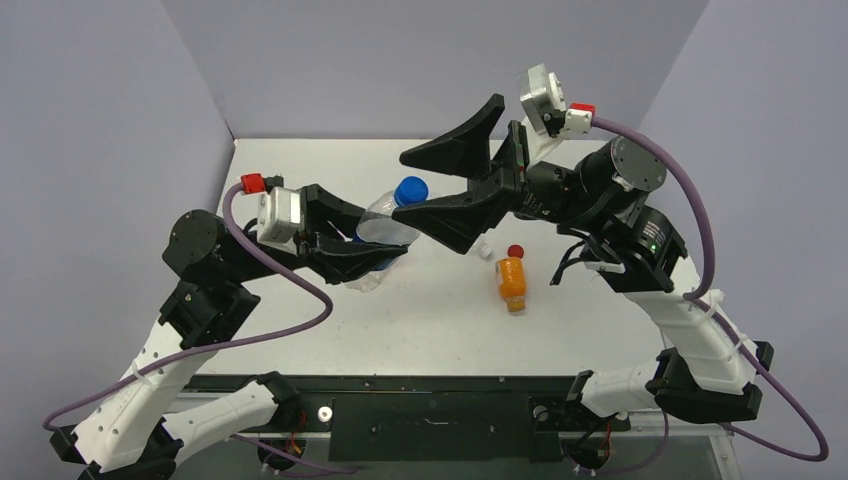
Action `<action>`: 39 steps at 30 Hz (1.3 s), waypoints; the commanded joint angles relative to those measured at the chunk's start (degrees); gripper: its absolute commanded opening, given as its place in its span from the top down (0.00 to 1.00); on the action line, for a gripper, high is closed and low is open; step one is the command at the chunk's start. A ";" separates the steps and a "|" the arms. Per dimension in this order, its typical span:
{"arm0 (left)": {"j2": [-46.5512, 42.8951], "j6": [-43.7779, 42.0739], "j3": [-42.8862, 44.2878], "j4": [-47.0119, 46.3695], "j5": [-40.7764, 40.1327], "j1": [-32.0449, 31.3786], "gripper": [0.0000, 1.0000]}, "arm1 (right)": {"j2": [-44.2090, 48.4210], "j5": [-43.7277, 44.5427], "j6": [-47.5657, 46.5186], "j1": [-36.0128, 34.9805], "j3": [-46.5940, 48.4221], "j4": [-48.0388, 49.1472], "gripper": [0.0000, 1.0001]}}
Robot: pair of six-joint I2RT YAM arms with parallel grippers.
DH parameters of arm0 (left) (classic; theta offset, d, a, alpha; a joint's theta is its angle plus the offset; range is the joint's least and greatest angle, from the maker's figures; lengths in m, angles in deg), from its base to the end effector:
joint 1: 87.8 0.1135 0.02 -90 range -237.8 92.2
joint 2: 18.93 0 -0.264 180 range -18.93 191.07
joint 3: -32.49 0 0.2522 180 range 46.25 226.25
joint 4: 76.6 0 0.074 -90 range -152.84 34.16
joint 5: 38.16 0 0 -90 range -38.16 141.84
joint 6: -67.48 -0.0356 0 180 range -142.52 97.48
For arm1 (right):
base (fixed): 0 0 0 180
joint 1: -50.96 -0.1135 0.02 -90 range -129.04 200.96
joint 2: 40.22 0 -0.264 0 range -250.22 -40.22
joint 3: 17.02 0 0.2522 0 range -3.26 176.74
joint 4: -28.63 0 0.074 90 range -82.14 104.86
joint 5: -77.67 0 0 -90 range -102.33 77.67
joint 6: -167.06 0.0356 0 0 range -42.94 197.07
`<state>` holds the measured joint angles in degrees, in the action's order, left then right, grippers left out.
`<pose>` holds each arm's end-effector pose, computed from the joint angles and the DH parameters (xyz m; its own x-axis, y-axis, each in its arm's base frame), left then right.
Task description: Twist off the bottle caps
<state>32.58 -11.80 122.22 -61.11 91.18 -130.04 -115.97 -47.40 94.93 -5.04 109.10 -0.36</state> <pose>0.0940 -0.1158 0.5154 0.1038 -0.2886 -0.9518 0.9894 0.1281 0.0691 0.1015 0.1871 0.6012 -0.1060 0.2920 -0.9505 -0.9931 -0.0793 0.0864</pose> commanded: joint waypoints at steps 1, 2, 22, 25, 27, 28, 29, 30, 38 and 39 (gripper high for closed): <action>0.16 -2.73 -0.48 2.89 -1.40 -0.22 1.00 | 2.61 11.71 -3.26 -1.19 -0.44 -2.18 0.22; -0.01 -3.30 -0.75 2.80 -2.22 -0.26 1.00 | 3.08 13.81 -4.24 -1.89 -0.40 -2.71 0.21; -0.97 -12.15 -3.46 -0.86 -13.82 -0.22 1.00 | -4.23 38.47 -6.79 -9.73 9.28 -12.82 0.42; -0.89 -11.97 -3.38 -0.86 -13.76 -0.27 1.00 | -4.43 38.13 -6.81 -9.73 9.27 -12.90 0.51; -0.82 -11.95 -3.37 -0.86 -13.90 -0.22 1.00 | -4.42 37.46 -6.76 -9.73 9.38 -12.97 0.60; -0.80 -11.86 -3.37 -0.86 -14.08 -0.22 1.00 | -4.46 36.92 -6.83 -9.69 9.42 -13.09 0.64; -0.80 -11.78 -3.26 -0.92 -14.14 -0.21 1.00 | -4.42 36.79 -6.90 -9.71 9.44 -13.17 0.73; -0.75 -11.60 -3.22 -0.89 -14.14 -0.21 1.00 | -4.46 36.38 -7.11 -9.68 9.41 -13.28 0.78; -0.18 -6.68 -2.04 -0.33 -9.41 -0.13 1.00 | -3.69 18.49 -11.24 -6.69 10.81 -15.28 1.00; -0.22 -5.34 -1.96 -0.68 -7.15 -0.13 1.00 | -3.15 13.08 -11.34 -6.06 10.80 -15.08 1.00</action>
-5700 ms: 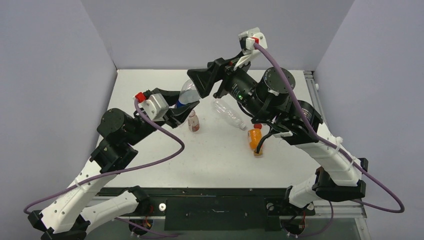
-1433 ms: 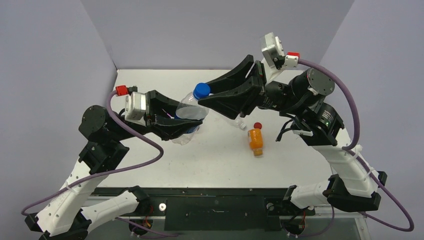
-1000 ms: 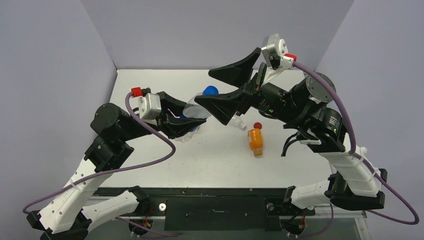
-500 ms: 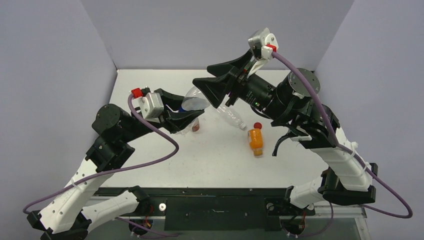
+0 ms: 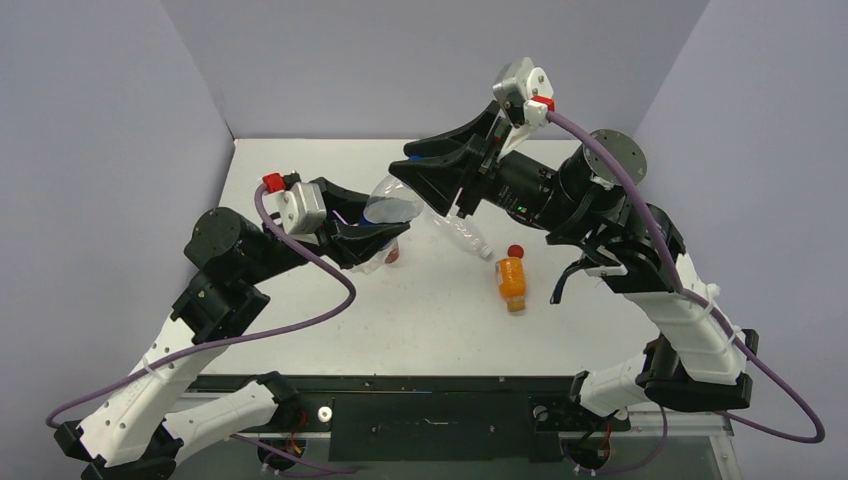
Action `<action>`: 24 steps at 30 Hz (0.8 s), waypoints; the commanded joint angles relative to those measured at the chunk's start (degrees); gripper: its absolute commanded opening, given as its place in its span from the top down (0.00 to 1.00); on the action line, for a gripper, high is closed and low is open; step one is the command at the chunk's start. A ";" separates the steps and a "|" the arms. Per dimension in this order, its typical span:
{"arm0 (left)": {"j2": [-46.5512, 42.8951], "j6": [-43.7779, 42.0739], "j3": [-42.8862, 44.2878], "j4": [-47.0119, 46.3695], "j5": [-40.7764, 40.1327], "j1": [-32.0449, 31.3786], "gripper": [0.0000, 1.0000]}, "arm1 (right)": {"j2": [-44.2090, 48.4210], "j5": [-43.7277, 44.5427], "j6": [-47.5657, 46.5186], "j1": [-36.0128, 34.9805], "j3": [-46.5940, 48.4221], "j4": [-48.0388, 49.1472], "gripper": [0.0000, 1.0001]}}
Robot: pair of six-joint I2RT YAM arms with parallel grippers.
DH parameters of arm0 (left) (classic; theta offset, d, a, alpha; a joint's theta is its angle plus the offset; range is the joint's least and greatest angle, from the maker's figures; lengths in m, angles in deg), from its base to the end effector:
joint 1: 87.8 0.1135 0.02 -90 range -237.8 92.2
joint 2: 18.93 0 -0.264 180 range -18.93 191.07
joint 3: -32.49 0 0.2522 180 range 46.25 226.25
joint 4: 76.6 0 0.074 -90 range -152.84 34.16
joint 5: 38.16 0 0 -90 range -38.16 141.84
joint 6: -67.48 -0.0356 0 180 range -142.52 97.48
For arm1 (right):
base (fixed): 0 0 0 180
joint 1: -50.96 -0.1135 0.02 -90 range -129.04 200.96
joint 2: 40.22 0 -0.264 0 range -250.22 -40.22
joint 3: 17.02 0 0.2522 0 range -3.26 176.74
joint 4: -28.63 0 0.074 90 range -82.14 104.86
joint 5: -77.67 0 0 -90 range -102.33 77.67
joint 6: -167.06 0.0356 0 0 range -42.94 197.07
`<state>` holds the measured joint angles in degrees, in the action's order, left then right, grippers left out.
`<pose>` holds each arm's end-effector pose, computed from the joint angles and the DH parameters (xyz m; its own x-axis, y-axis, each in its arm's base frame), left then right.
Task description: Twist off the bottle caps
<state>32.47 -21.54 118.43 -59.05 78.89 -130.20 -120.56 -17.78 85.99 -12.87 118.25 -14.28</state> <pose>0.1103 -0.1226 0.4937 0.2000 -0.2032 -0.9585 0.9253 0.3610 0.1165 0.0974 0.2058 0.6030 -0.0543 0.2398 -0.9693 -0.9373 0.3223 0.1323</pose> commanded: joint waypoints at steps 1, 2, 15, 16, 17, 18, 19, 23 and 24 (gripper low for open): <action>-0.15 5.19 2.02 -2.94 6.44 0.03 1.00 | 2.01 -18.81 -2.29 3.05 1.49 -0.81 1.00; -0.06 6.54 2.32 -2.92 9.60 0.03 1.00 | 2.37 -22.92 -1.60 4.54 0.89 0.43 1.00; 1.89 10.11 5.57 1.98 21.48 0.09 1.00 | 3.23 -42.12 4.44 12.42 -1.49 8.11 1.00; 1.88 9.88 5.37 2.08 21.43 0.22 1.00 | 3.42 -41.63 3.99 12.53 -1.73 7.69 1.00; 1.76 9.43 5.22 2.34 21.35 0.26 1.00 | 3.93 -41.01 3.91 12.65 -1.77 7.57 1.00; 1.72 9.28 4.78 2.39 21.23 0.39 1.00 | 4.21 -40.81 3.84 12.96 -1.73 7.63 1.00; 1.59 9.17 4.58 2.50 21.19 0.43 1.00 | 4.92 -40.28 3.82 13.34 -1.77 7.95 1.00; 0.84 8.30 3.18 2.94 21.49 0.63 1.00 | 6.88 -40.30 5.47 15.89 -1.82 9.88 1.00; 0.42 7.97 2.60 2.75 21.39 0.68 1.00 | 7.24 -40.06 5.88 16.53 -1.77 10.02 1.00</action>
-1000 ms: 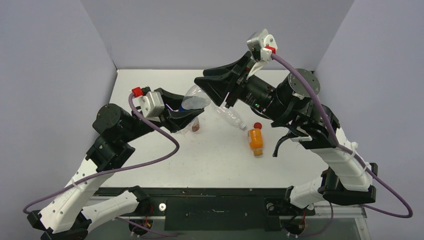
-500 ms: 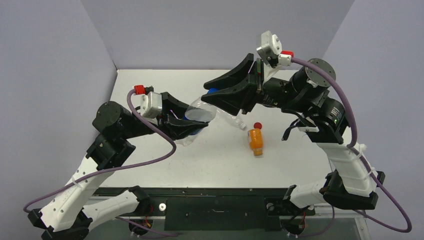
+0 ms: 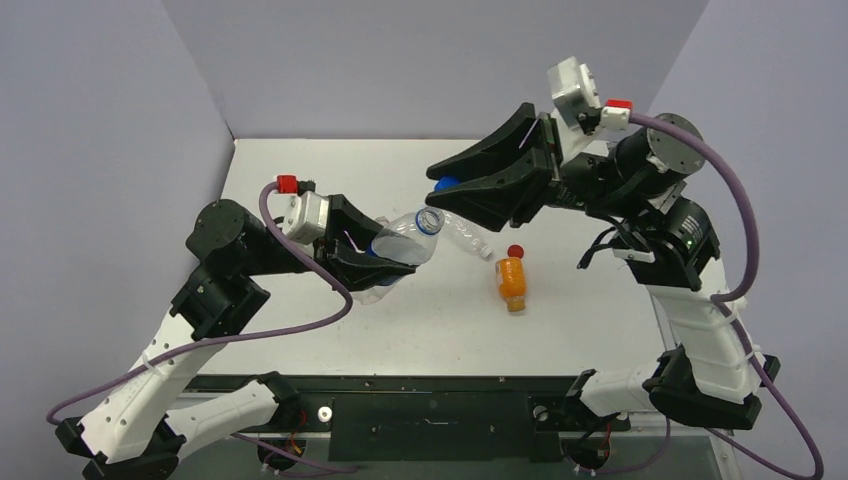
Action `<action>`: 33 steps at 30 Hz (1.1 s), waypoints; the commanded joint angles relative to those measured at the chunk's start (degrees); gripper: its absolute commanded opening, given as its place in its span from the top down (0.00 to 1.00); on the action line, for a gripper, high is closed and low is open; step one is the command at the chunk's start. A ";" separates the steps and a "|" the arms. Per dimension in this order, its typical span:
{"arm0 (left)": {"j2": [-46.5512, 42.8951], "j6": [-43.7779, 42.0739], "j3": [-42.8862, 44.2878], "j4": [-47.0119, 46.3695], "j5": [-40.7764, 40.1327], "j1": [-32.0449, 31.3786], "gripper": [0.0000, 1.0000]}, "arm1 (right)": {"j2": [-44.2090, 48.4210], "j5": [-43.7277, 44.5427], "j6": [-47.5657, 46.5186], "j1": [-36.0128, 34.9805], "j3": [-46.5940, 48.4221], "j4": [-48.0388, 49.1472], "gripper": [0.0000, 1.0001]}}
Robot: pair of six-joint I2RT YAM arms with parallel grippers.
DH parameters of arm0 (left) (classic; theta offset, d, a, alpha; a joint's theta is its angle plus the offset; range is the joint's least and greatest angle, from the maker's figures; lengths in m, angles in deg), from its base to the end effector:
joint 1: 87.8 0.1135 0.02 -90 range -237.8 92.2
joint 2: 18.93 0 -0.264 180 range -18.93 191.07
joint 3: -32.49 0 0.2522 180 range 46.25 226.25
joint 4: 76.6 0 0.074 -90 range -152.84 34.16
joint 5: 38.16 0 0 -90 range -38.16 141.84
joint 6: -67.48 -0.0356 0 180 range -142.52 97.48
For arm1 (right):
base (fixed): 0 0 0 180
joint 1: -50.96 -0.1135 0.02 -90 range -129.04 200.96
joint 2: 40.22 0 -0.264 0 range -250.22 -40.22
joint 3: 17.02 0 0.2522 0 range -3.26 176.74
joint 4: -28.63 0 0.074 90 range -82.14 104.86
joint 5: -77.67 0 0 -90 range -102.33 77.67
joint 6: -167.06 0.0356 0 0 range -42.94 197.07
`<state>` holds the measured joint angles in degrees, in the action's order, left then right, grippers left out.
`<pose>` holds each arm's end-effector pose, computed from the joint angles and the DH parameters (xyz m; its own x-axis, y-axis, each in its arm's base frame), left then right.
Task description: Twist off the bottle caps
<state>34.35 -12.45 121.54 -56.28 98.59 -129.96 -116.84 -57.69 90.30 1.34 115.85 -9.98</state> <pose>0.1024 -0.1277 0.4987 0.0230 -0.1825 -0.9829 0.9997 0.0049 0.0225 0.1060 0.1637 0.6100 -0.0321 0.2107 -0.9770 -0.9936 -0.1126 0.0084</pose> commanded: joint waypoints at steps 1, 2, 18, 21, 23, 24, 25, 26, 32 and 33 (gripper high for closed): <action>-1.75 -1.85 -1.20 -0.13 1.18 0.52 1.00 | 3.82 0.24 2.16 3.76 0.37 5.93 1.00; -2.25 -2.72 -1.46 -0.10 0.35 0.55 1.00 | 4.67 2.53 2.37 4.63 -0.18 5.98 1.00; -6.14 -8.19 -7.31 -0.37 -16.06 1.45 1.00 | 7.45 73.04 15.59 29.37 -49.28 0.28 1.00; -6.15 -8.25 -7.39 -0.14 -14.98 1.63 1.00 | 5.47 76.45 19.90 32.08 -58.67 4.87 1.00; -6.16 -8.23 -7.57 -0.11 -14.55 1.72 1.00 | 3.43 76.13 21.83 33.39 -62.47 7.11 0.97; -6.17 -8.23 -7.56 0.01 -14.56 1.77 1.00 | 1.19 75.69 22.45 33.60 -63.23 7.54 0.96; -6.21 -8.38 -7.50 0.15 -14.46 1.82 1.00 | 0.02 74.48 23.64 33.89 -64.36 8.45 0.96; -6.18 -8.52 -7.36 0.43 -14.24 1.86 1.00 | -2.23 73.65 24.27 34.07 -64.84 8.96 0.96; -5.79 -9.10 -6.20 1.17 -13.94 2.07 1.00 | -9.31 71.72 28.96 34.29 -69.14 14.99 1.00; -5.80 -9.14 -6.18 1.21 -13.95 2.07 1.00 | -9.76 71.72 29.70 34.31 -69.56 15.43 1.00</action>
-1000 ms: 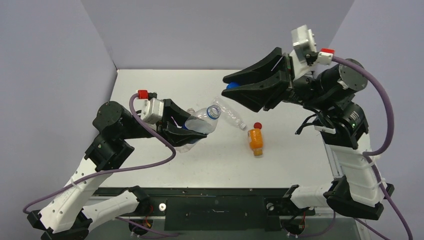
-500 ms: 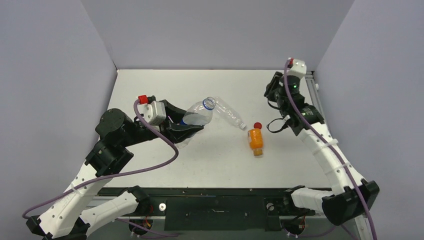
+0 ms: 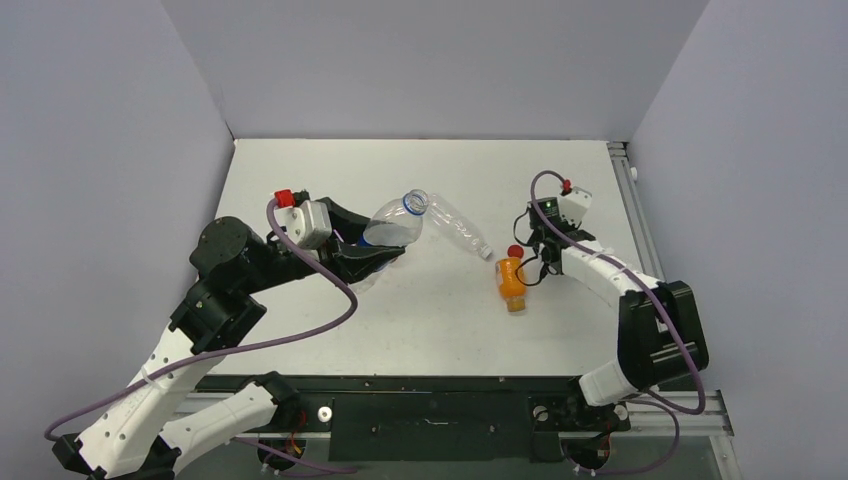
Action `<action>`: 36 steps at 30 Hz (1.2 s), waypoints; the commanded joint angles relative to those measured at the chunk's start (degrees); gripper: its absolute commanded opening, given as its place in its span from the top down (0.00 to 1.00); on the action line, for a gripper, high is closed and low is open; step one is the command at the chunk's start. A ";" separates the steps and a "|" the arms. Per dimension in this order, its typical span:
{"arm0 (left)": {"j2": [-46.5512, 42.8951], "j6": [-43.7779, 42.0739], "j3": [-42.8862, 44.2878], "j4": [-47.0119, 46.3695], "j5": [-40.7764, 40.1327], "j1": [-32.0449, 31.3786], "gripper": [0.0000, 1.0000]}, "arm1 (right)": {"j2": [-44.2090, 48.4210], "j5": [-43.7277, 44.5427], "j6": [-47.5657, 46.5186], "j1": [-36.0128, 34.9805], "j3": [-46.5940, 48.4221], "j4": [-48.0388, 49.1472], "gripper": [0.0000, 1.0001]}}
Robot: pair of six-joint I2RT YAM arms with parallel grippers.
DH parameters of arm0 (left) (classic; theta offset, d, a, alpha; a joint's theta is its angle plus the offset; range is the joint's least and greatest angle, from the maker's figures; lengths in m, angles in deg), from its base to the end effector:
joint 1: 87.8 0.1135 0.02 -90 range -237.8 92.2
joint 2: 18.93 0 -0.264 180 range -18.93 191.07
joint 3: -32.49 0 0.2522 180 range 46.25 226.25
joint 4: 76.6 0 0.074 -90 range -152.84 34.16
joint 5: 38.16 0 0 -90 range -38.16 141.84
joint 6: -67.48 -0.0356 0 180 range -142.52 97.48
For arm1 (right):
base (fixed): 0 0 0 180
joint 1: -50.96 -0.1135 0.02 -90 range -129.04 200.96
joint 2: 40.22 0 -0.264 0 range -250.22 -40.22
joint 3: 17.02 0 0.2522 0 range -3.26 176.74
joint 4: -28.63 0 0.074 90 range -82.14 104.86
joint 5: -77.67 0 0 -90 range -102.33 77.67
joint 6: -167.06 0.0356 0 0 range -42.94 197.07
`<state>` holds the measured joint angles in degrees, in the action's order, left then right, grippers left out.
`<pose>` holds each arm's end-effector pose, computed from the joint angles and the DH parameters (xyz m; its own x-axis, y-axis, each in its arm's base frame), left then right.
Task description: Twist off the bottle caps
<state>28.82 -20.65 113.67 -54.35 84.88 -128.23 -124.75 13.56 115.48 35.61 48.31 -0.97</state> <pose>0.1053 -0.1152 0.4680 0.1165 -0.1352 -0.9840 0.9551 0.2870 0.0736 0.2962 0.0652 0.2136 -0.5441 0.4304 -0.7202 0.4816 0.8631 0.1519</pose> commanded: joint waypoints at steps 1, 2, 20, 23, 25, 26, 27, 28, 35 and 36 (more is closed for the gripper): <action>-0.35 -1.07 1.63 -0.64 -0.27 0.39 1.00 | -2.81 0.19 4.94 -0.01 -2.88 7.35 1.00; -0.36 -1.16 1.55 -0.61 -0.26 0.44 1.00 | -3.26 0.16 5.74 -0.06 -3.28 7.64 1.00; 0.32 -0.11 1.56 -1.48 -0.68 0.48 1.00 | -7.13 -1.44 10.15 -2.32 -6.34 7.85 0.58; 0.53 0.00 1.90 -2.01 -1.02 0.44 1.00 | -6.05 -1.16 10.28 -2.83 -7.13 7.67 0.37; 0.54 0.32 1.62 -2.56 -1.18 0.48 1.00 | -4.44 -0.70 10.23 -3.13 -7.59 7.31 0.31; 0.47 0.44 1.42 -2.77 -0.99 0.47 1.00 | -2.77 -0.17 10.03 -3.37 -7.73 6.83 0.29; 0.44 0.56 1.14 -2.86 -0.97 0.45 1.00 | -1.84 -0.11 9.80 -3.50 -7.76 6.67 0.29; 0.36 0.69 1.05 -3.00 -0.96 0.44 1.00 | 0.25 -0.02 9.39 -3.80 -7.37 5.85 0.29; 0.50 1.49 0.22 -4.09 -1.17 0.49 1.00 | 16.11 1.22 6.10 -8.81 2.09 -0.42 0.29; 0.50 1.94 0.07 -4.27 -1.28 0.45 1.00 | 17.49 1.33 4.31 -9.87 3.56 -1.13 0.29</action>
<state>29.52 -20.25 113.65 -54.86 84.64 -128.12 -115.97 12.47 123.74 29.62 43.33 -0.62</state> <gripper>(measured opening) 0.319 0.712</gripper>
